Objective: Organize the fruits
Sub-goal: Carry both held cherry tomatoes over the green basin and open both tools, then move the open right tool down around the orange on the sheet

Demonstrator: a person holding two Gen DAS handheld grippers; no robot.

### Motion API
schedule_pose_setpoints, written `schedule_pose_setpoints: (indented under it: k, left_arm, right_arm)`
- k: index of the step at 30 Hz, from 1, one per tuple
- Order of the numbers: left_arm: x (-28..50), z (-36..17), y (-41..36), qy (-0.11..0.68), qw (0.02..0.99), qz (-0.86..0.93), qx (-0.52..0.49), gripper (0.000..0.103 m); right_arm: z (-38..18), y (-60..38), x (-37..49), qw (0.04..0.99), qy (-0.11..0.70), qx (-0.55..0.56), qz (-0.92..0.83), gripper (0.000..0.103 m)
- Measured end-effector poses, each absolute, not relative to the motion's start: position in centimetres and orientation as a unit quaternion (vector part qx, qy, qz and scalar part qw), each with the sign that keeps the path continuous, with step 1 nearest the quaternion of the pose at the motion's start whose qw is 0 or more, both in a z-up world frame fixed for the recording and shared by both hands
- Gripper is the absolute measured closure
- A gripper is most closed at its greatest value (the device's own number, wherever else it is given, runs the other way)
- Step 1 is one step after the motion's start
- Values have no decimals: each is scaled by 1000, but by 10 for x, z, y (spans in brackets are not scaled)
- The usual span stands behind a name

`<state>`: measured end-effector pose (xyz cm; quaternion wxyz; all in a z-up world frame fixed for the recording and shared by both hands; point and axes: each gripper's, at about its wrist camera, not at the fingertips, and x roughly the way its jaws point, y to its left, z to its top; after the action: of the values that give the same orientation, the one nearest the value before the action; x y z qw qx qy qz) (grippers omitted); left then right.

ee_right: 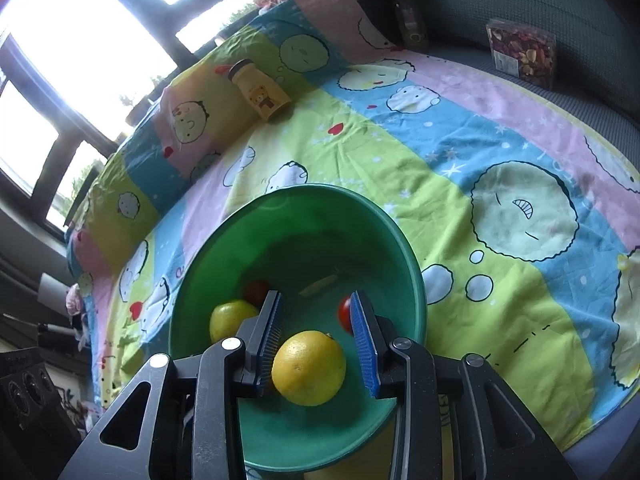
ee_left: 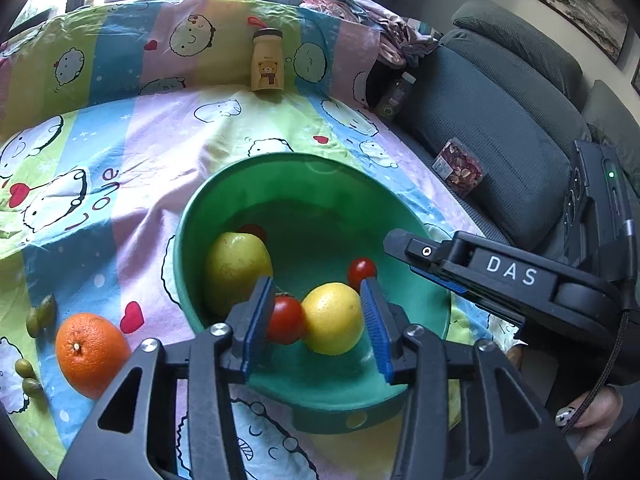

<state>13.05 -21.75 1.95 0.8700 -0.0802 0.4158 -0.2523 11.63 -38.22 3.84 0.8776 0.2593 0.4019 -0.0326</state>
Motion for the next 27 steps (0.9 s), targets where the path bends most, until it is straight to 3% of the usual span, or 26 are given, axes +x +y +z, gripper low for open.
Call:
schedule_pose_setpoints:
  k: [7,9,12,17,21,27]
  left_arm:
    - [110,39,-174,385,890,-221,-99,34]
    - [103,43,-155,381,896,-203,-103,32]
    - [91,47,-123,374,907,-163,-102,29]
    - [73,46,-62,370,918,-88,-108,24]
    - [64,33,-12,375,915,-45,-143,23]
    - [59,4,30,401,900,-5,-173,23]
  right_arm:
    - [52,-368,111,893,381,238,-27,46]
    - [56,-360,110,897,376,230,-19,45]
    - [61,-343,109,903,371,217,-2,32]
    - [68,-305,110,909,369,190,48,31]
    - [68,-267,113,904,375,174,102,22]
    - [56,-204,120,881,410,137,190,22]
